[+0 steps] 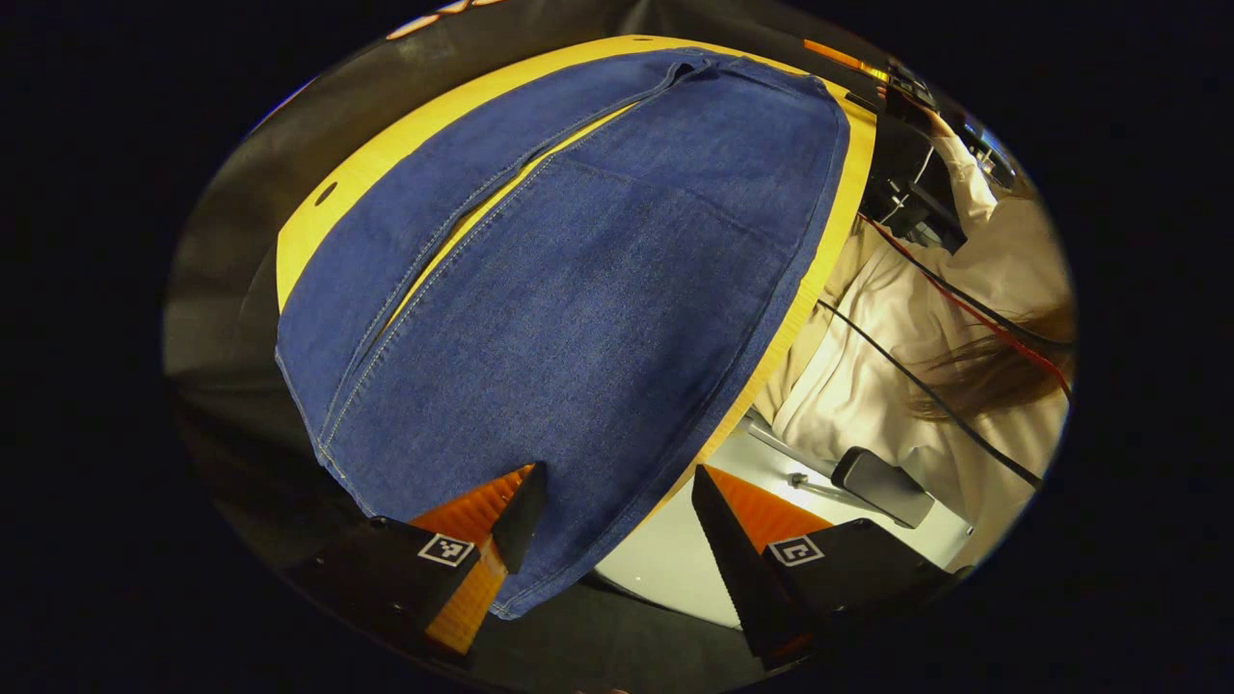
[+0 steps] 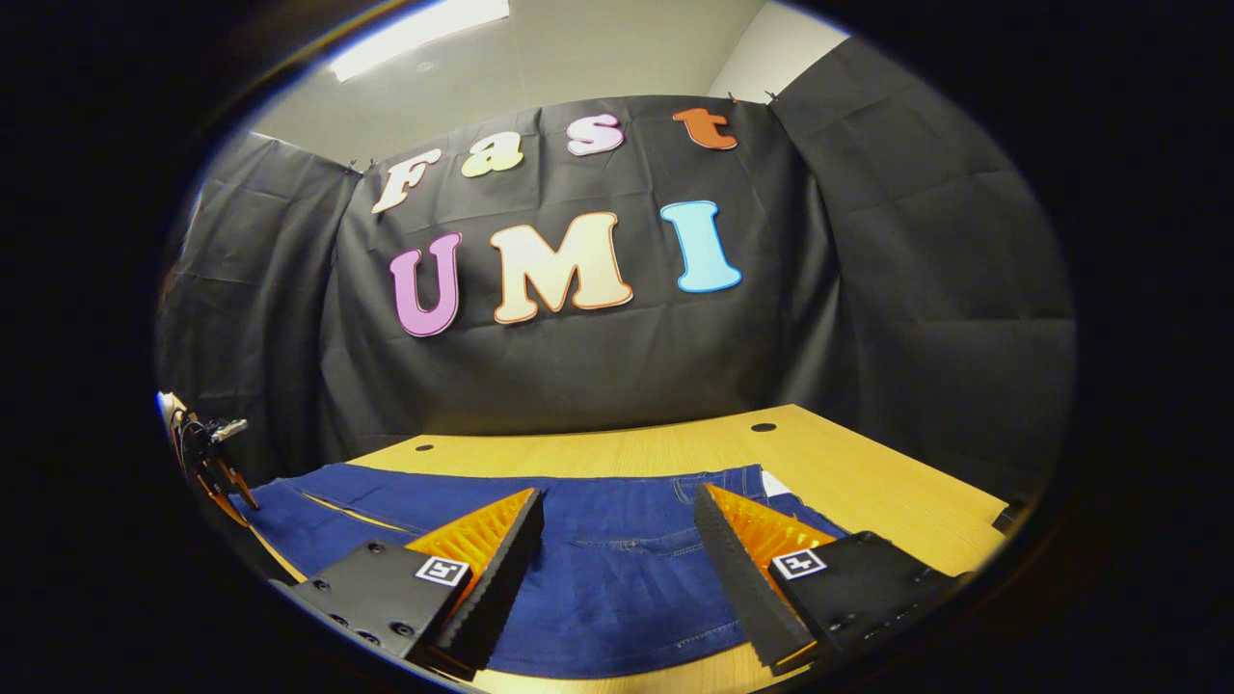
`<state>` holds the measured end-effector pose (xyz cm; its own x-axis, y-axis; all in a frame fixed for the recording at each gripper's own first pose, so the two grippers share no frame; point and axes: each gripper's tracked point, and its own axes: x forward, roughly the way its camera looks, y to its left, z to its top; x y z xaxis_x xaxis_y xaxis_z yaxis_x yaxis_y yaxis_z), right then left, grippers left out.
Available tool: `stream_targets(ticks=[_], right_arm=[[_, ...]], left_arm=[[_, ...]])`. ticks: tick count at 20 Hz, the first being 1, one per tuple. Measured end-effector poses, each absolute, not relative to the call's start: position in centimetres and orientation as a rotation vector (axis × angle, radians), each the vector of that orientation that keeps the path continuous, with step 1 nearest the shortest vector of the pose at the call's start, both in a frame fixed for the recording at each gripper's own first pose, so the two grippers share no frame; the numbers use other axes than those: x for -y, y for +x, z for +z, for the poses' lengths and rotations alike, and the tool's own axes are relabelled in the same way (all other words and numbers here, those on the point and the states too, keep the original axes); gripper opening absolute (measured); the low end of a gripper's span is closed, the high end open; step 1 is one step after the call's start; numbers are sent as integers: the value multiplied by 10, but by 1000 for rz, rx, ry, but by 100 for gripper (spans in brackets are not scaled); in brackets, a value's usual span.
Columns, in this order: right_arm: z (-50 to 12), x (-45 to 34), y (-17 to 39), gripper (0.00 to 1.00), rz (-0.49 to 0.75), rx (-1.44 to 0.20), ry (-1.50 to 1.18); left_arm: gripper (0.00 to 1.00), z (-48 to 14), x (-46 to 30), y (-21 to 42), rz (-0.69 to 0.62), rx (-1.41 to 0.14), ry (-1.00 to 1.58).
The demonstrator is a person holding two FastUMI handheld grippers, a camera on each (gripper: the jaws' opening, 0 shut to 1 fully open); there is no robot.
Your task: Grasp the waist and the cuffs of the jeans and fold them to make the two legs overlap; first hold the waist and fold one-third of the jeans toward the cuffs, then hold the cuffs and fold the remaining one-third in the same direction to finish folding.
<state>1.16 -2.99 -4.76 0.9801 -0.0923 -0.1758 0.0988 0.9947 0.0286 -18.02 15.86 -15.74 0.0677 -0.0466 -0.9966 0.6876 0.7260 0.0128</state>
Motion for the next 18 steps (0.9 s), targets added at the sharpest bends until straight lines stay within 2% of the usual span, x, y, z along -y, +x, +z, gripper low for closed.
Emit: stream_targets(ticks=[1,2,4,5,7,11,13,15,16,17,18], right_arm=[[-49,28,12,98,-95,-177,38],[-50,27,12,98,-92,-180,40],[-52,25,12,95,-86,-185,45],[-52,25,11,98,-85,-184,44],[-49,26,10,95,-88,-177,39],[-42,26,6,100,-87,-167,38],[-40,29,3,98,-92,-159,32],[-41,30,3,98,-93,-160,28],[-40,32,2,98,-96,-162,24],[-43,34,1,98,-100,-166,18],[-44,36,1,98,-103,-171,13]], left_arm=[[96,-156,-158,-180,-602,-1415,574],[91,-157,-158,-181,-603,-1417,575],[88,-157,-157,-183,-608,-1426,591],[86,-157,-156,-182,-613,-1423,593],[82,-157,-156,-182,-617,-1437,595],[74,-156,-156,-183,-631,-1467,615],[70,-156,-154,-184,-631,-1477,620],[63,-155,-152,-185,-636,-1487,633],[54,-156,-152,-187,-636,-1497,640],[50,-155,-151,-188,-638,-1504,644],[39,-154,-150,-189,-637,-1514,645]])
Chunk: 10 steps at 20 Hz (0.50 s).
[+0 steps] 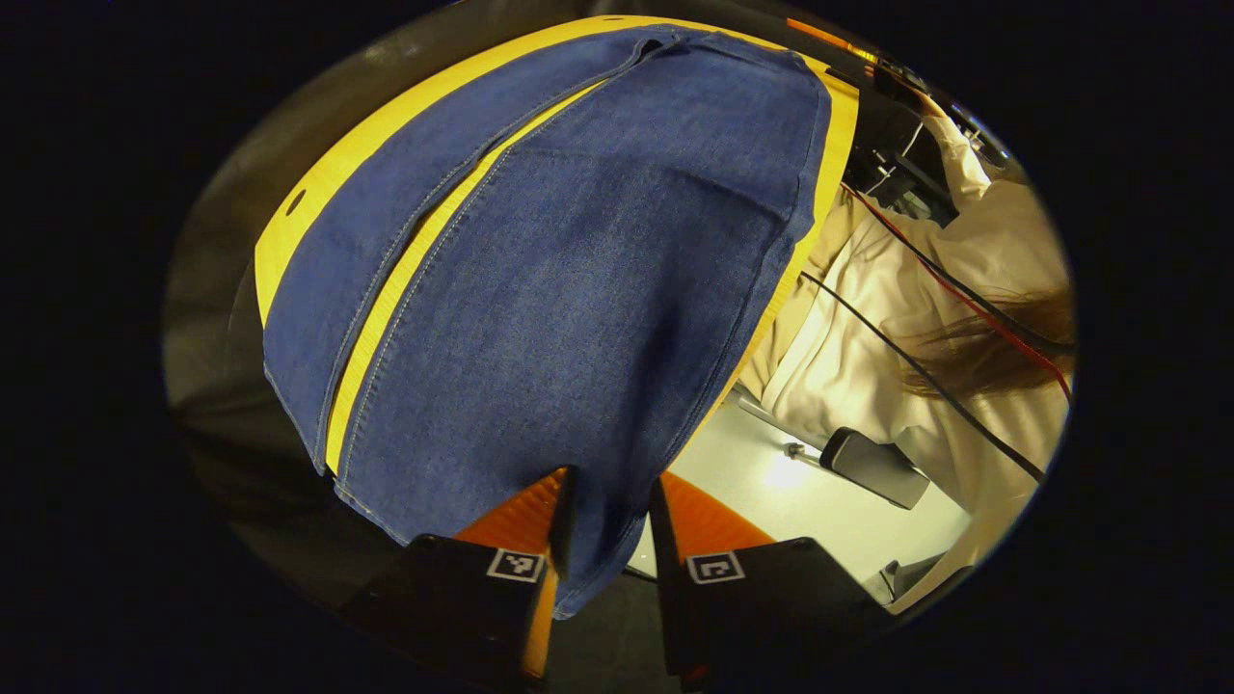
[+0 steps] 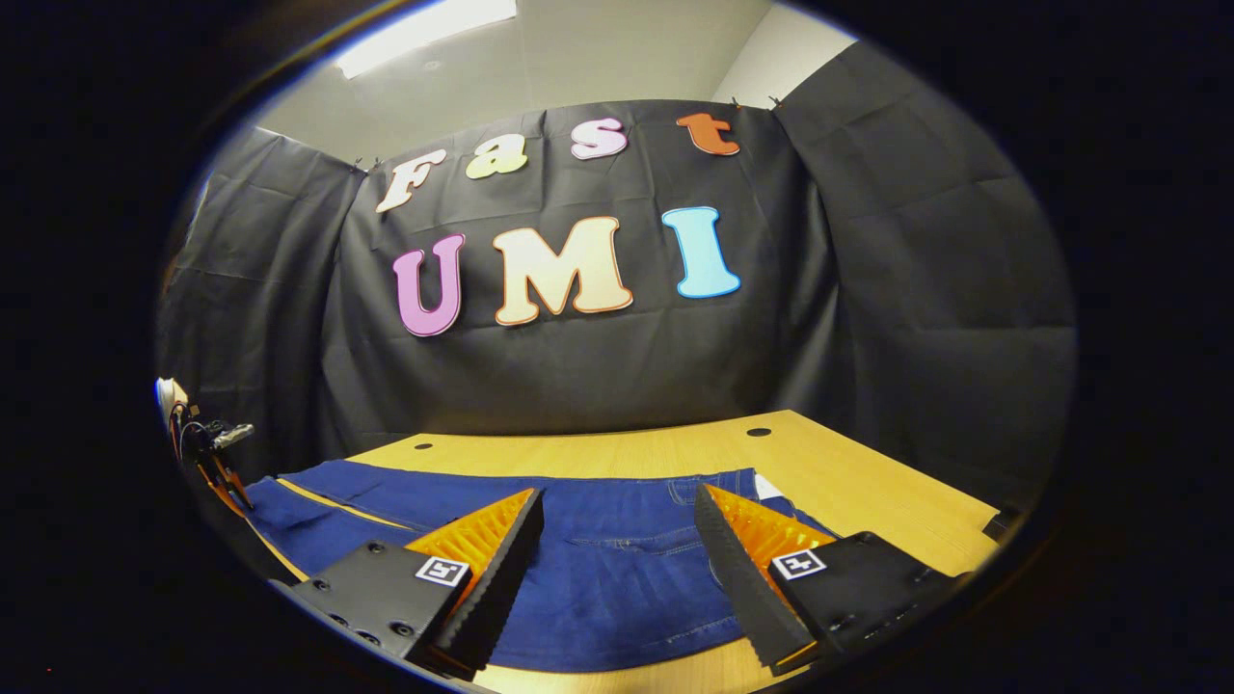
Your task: Grasp the waist and the cuffs of the jeans and fold them to make the two legs overlap; first hold the waist and fold one-third of the jeans toward the cuffs, then hold the cuffs and fold the remaining one-third in the same direction to finish folding.
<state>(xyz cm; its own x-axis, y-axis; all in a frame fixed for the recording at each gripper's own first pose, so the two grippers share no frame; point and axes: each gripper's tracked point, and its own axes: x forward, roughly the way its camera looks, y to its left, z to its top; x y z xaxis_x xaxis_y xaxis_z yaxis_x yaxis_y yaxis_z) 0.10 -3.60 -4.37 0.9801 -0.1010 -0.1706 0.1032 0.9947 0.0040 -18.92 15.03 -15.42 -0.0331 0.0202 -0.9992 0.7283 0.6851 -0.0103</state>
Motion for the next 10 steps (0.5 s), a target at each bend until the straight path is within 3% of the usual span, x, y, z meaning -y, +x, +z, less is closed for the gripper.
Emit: stream_targets(ticks=[1,2,4,6,10], right_arm=[[-46,37,0,95,-102,-179,8],[-48,38,2,95,-99,-191,2],[-54,39,0,98,-88,-226,-29],[-59,39,-2,95,-58,-285,-107],[-55,63,-9,100,34,-393,-474]], left_arm=[[34,-153,-151,-190,-640,-1519,643],[17,-153,-151,-191,-638,-1525,642],[5,-155,-149,-192,-642,-1523,652],[0,-157,-150,-195,-641,-1529,665],[0,-154,-149,-193,-628,-1558,672]])
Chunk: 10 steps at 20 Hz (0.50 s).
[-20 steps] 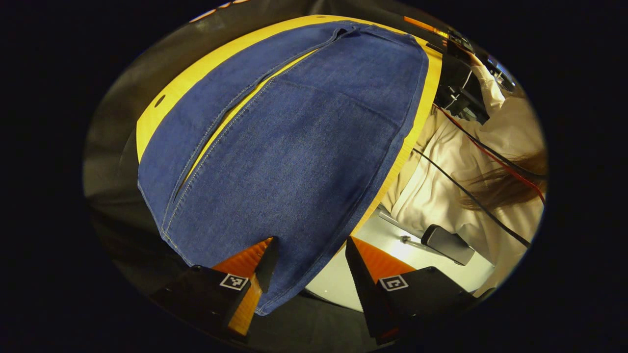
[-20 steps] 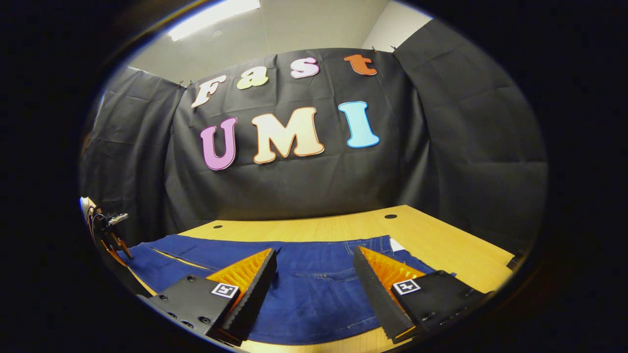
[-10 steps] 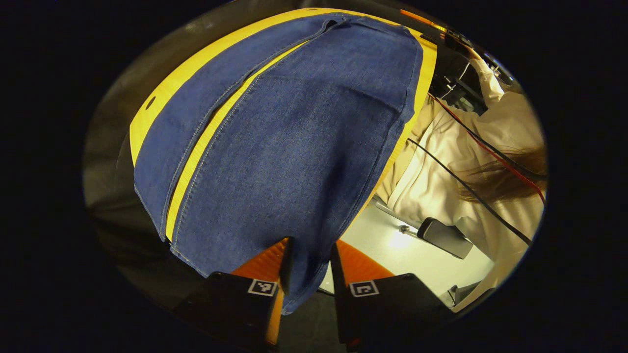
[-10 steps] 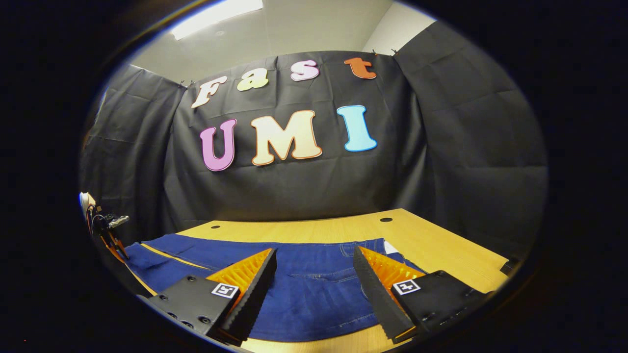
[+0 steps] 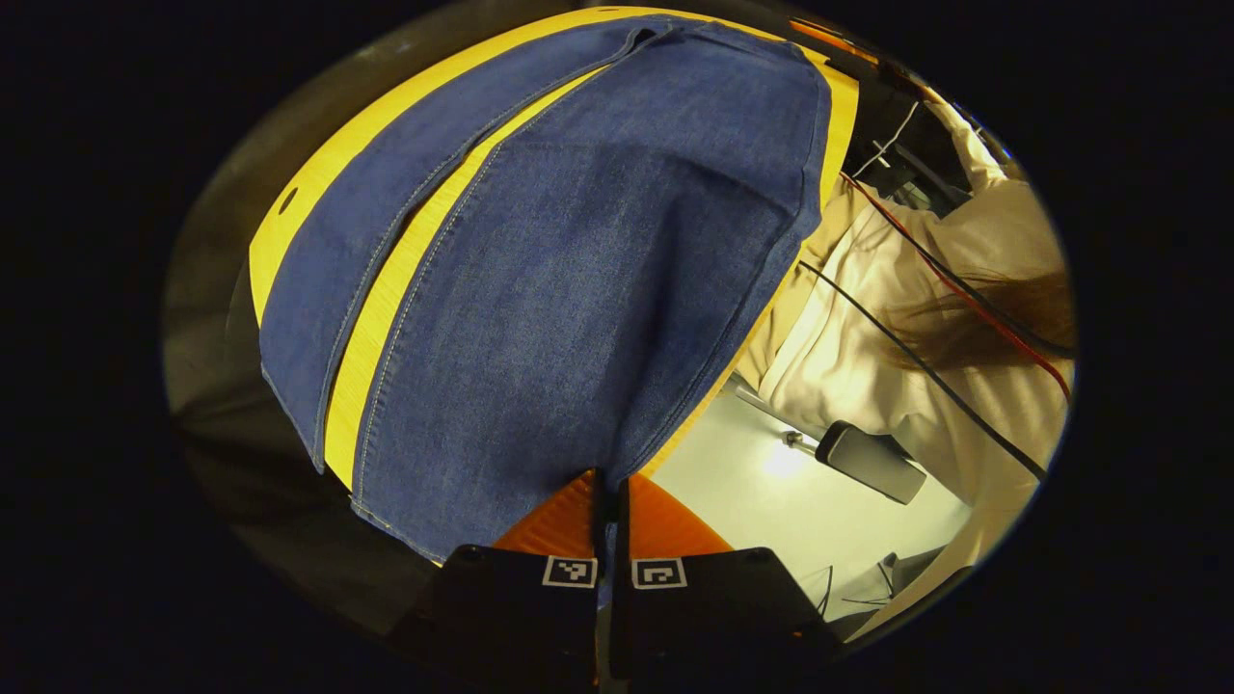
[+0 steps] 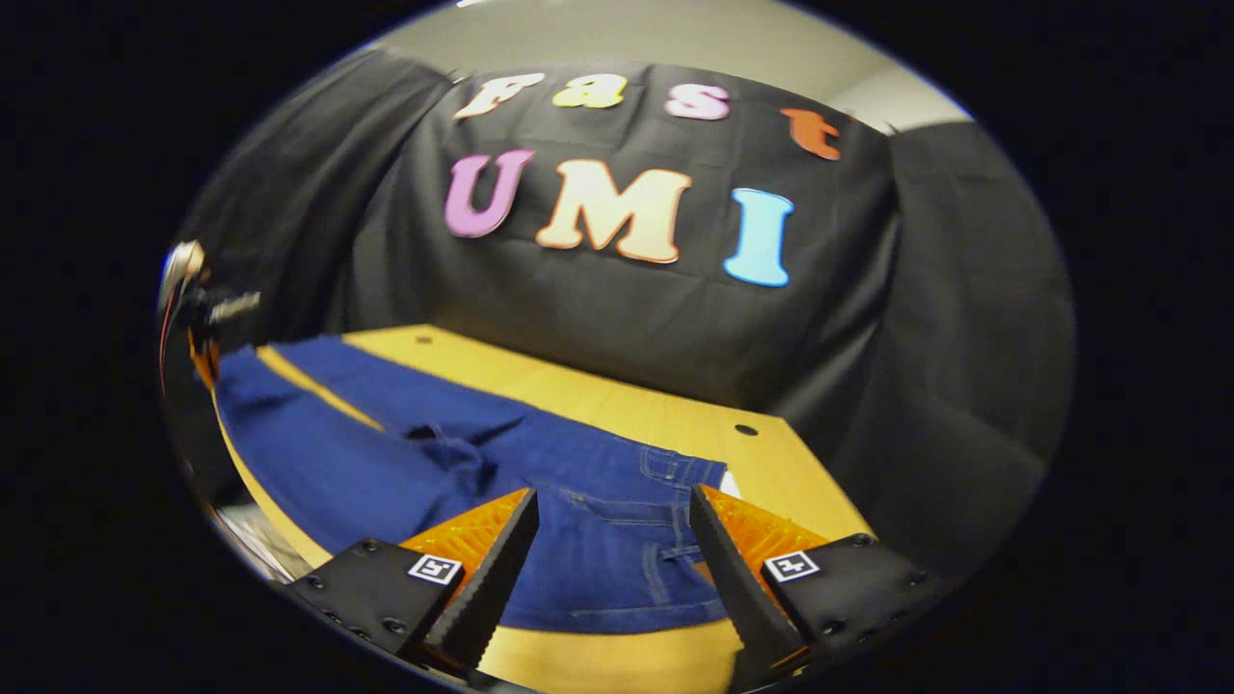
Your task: Grasp the waist and the cuffs of the jeans and fold them to make the two legs overlap; first hold the waist and fold one-third of the jeans toward the cuffs, then hold the cuffs and fold the remaining one-third in the same direction to finish folding.
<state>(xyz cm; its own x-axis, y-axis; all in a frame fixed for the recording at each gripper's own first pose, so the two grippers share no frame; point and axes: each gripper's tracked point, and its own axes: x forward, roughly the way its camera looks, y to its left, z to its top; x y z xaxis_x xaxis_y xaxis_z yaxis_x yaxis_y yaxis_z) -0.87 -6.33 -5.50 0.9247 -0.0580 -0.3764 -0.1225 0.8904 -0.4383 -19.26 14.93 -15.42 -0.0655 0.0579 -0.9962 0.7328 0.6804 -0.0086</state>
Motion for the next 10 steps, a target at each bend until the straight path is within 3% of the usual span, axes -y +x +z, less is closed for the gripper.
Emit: stream_targets(ticks=[3,10], right_arm=[[-56,81,-20,98,183,-488,-783],[-98,80,-37,97,535,-828,-1065]], left_arm=[[1,-157,-148,-193,-613,-1570,673],[0,-156,-148,-194,-561,-1609,660]])
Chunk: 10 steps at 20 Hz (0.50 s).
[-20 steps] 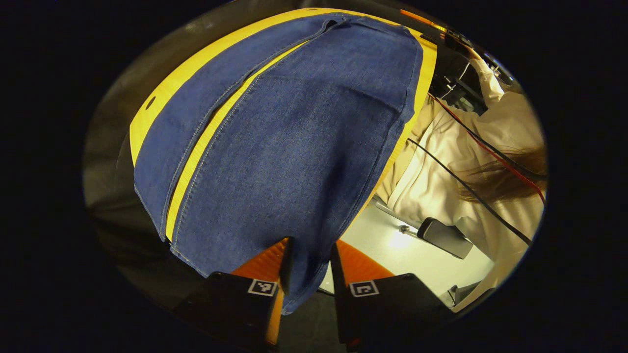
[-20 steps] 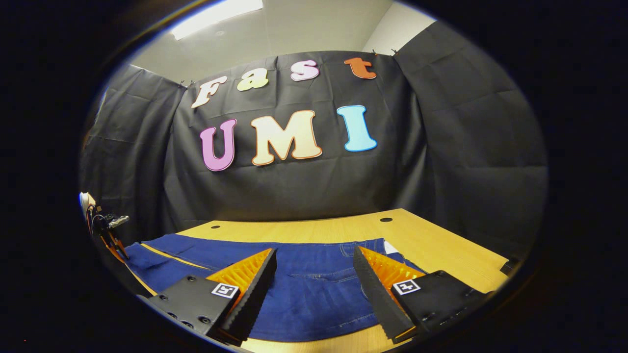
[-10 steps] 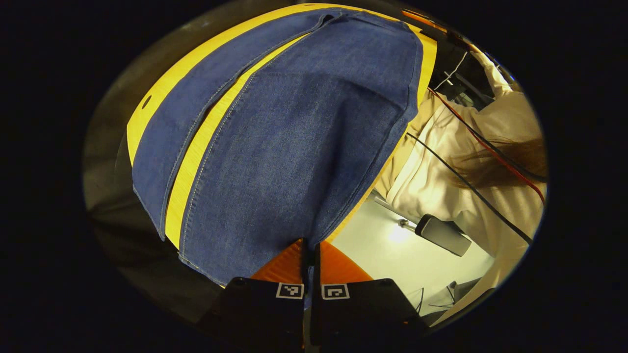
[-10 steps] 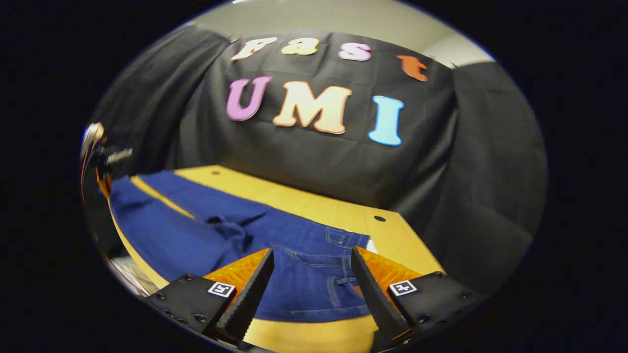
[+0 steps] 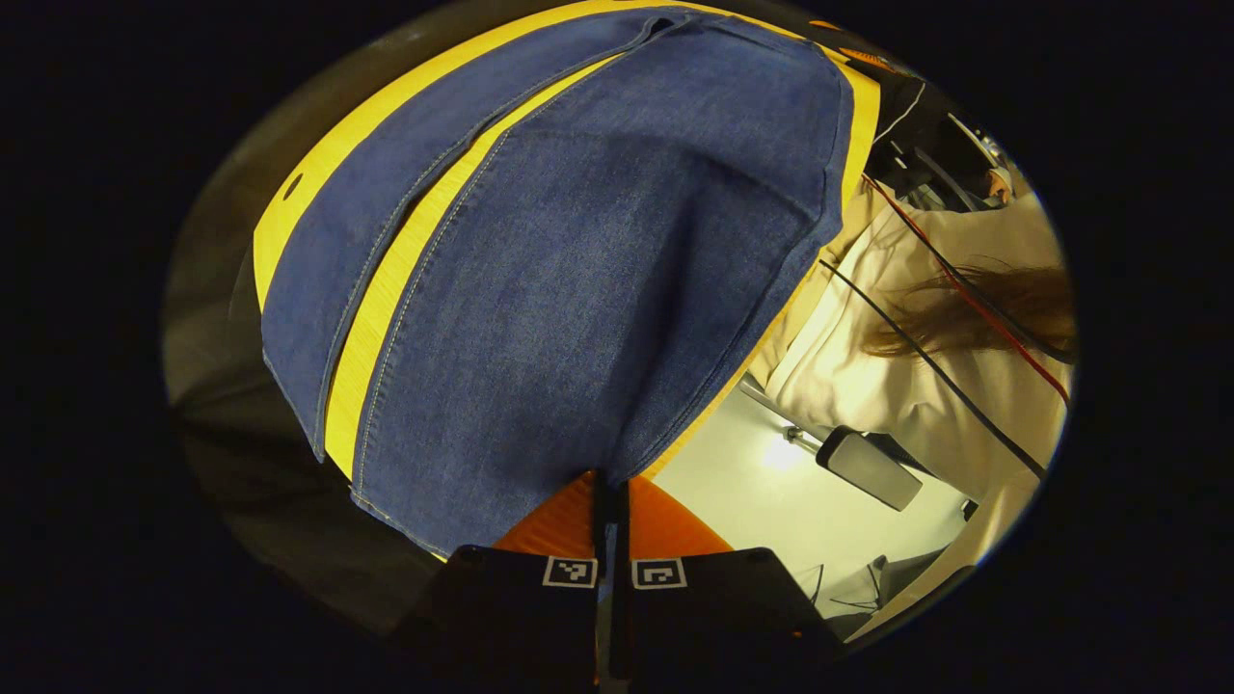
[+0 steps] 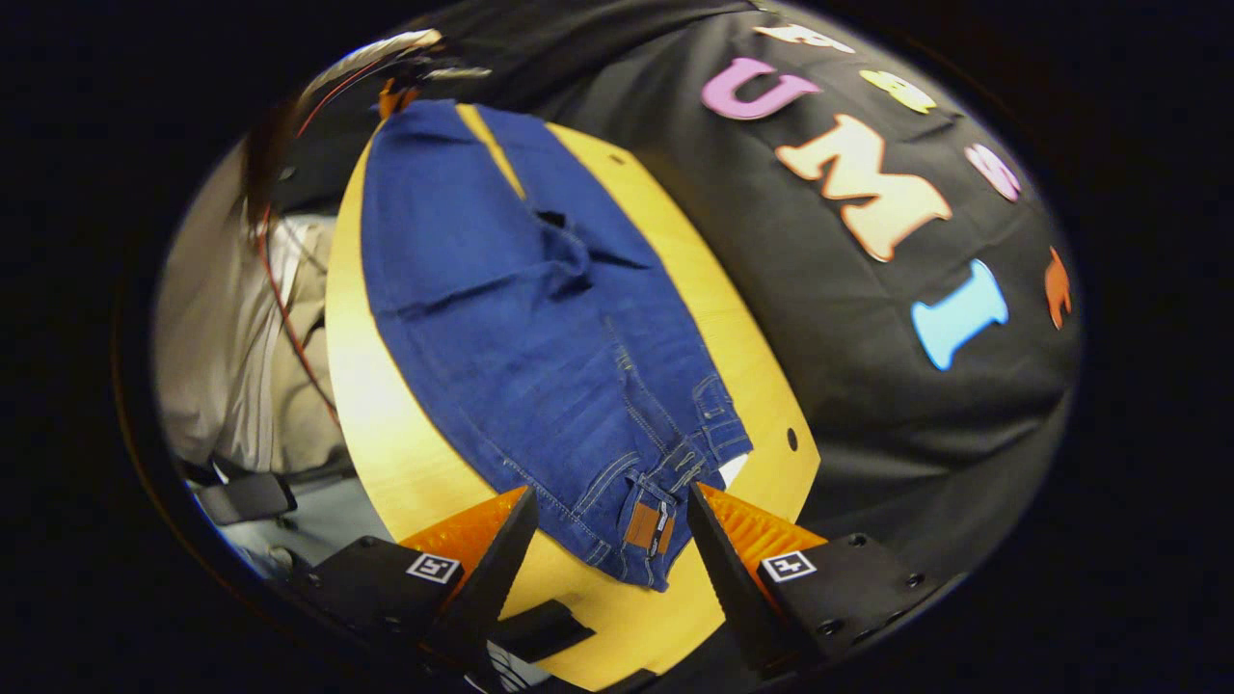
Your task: Grasp the waist and the cuffs of the jeans and fold them to make the two legs overlap; first hold the waist and fold one-third of the jeans toward the cuffs, then hold the cuffs and fold the remaining one-third in the same direction to finish folding.
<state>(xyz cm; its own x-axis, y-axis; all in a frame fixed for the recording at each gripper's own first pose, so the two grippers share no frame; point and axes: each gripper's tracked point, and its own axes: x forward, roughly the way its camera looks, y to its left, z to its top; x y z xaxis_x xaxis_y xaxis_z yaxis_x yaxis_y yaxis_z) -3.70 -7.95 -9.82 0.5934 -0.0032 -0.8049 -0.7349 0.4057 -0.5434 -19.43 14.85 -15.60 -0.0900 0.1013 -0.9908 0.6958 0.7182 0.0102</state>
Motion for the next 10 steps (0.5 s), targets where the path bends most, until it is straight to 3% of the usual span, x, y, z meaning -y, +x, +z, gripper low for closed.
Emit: stream_targets(ticks=[5,8,10], right_arm=[[-143,68,-52,100,759,-1022,-1188],[-164,70,-55,96,804,-1100,-1204],[-172,70,-53,100,818,-1128,-1215]], left_arm=[[1,-156,-147,-192,-551,-1632,633],[0,-156,-147,-192,-554,-1645,618],[0,-157,-148,-192,-561,-1649,623]])
